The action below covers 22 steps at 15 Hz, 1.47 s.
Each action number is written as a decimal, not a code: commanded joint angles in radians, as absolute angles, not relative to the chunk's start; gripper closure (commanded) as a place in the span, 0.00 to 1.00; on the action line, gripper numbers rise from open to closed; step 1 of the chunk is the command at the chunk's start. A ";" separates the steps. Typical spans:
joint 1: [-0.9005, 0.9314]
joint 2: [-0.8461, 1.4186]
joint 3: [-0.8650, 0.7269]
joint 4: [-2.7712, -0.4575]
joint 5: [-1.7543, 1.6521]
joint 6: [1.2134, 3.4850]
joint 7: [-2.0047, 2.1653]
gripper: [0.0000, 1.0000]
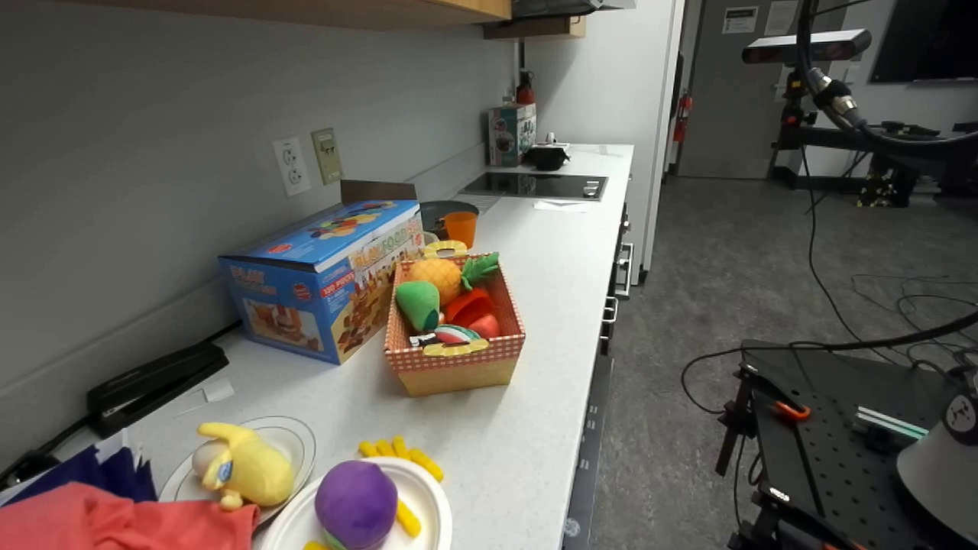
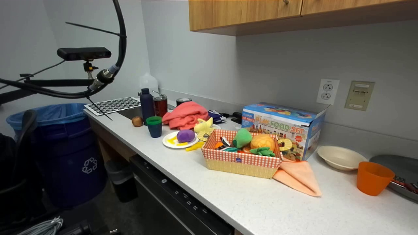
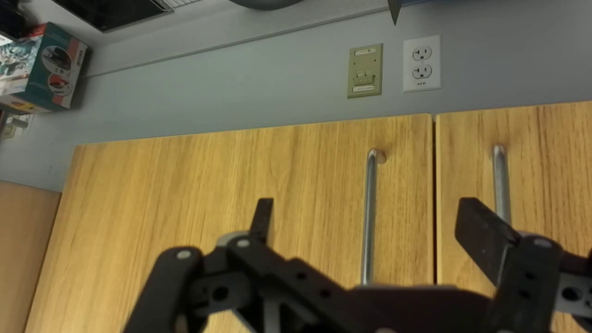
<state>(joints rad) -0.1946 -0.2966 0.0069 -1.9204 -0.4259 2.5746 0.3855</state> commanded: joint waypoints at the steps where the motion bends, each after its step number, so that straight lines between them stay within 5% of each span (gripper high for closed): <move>1: -0.204 -0.296 0.014 -1.918 -0.418 2.574 0.378 0.00; 6: -0.189 -0.310 0.016 -1.888 -0.415 2.343 0.296 0.00; 13: -0.179 -0.135 -0.010 -2.025 -0.418 2.470 0.328 0.00; 22: -0.175 -0.155 -0.016 -1.928 -0.463 2.388 0.333 0.00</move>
<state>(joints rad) -0.1914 -0.1276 0.0012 -1.9751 -0.4385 2.4152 0.3274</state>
